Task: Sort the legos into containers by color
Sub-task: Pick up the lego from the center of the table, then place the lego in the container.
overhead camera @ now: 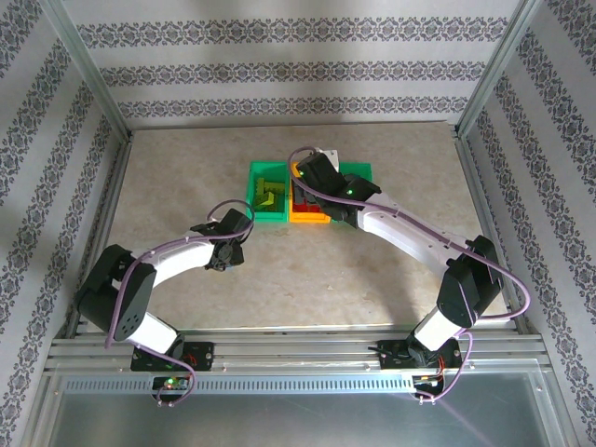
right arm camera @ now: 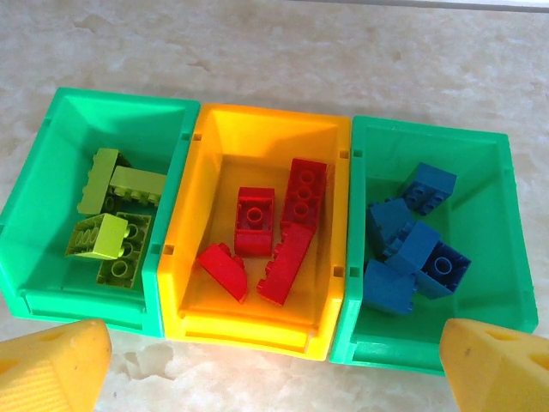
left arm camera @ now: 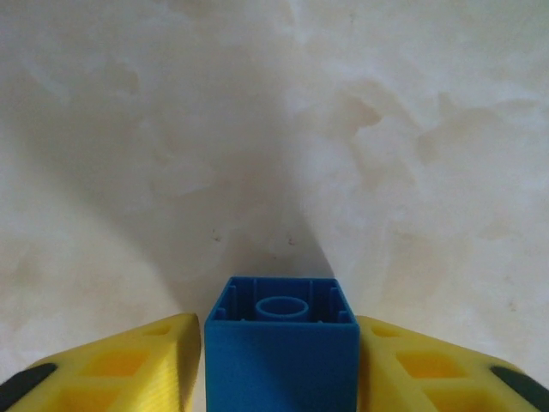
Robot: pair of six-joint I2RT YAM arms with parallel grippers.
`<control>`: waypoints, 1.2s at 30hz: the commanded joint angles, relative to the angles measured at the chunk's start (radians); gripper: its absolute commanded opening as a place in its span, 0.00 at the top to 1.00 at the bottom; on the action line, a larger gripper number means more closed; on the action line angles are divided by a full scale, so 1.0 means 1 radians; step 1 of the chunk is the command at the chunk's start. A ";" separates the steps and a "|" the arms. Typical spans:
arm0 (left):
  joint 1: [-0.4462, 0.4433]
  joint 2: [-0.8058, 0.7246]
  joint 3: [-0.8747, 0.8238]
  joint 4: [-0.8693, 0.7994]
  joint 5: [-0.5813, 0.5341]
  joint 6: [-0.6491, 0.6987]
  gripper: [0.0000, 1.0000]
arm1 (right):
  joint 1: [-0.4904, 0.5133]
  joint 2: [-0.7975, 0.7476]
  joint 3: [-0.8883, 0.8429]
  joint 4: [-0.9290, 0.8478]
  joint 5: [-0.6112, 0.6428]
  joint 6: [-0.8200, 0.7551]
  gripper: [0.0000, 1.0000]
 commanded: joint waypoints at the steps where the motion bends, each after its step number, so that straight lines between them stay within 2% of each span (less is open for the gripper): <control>1: -0.015 0.021 -0.001 -0.030 -0.024 0.018 0.58 | 0.000 -0.013 -0.007 -0.008 0.005 0.010 0.02; 7: -0.013 0.031 0.007 -0.033 -0.026 0.025 0.68 | -0.001 -0.017 -0.011 -0.010 0.012 0.011 0.02; 14: -0.013 0.004 0.054 -0.058 -0.030 0.057 0.69 | 0.001 -0.041 -0.024 -0.010 0.037 0.014 0.02; 20: -0.016 -0.022 0.142 -0.043 0.009 0.104 0.70 | 0.006 -0.114 -0.075 -0.002 0.097 0.024 0.02; 26: -0.052 0.025 0.291 0.002 0.052 0.147 0.70 | 0.007 -0.241 -0.170 0.019 0.174 0.037 0.02; 36: -0.174 0.250 0.651 0.047 0.094 0.242 0.70 | 0.003 -0.506 -0.340 0.059 0.269 0.048 0.01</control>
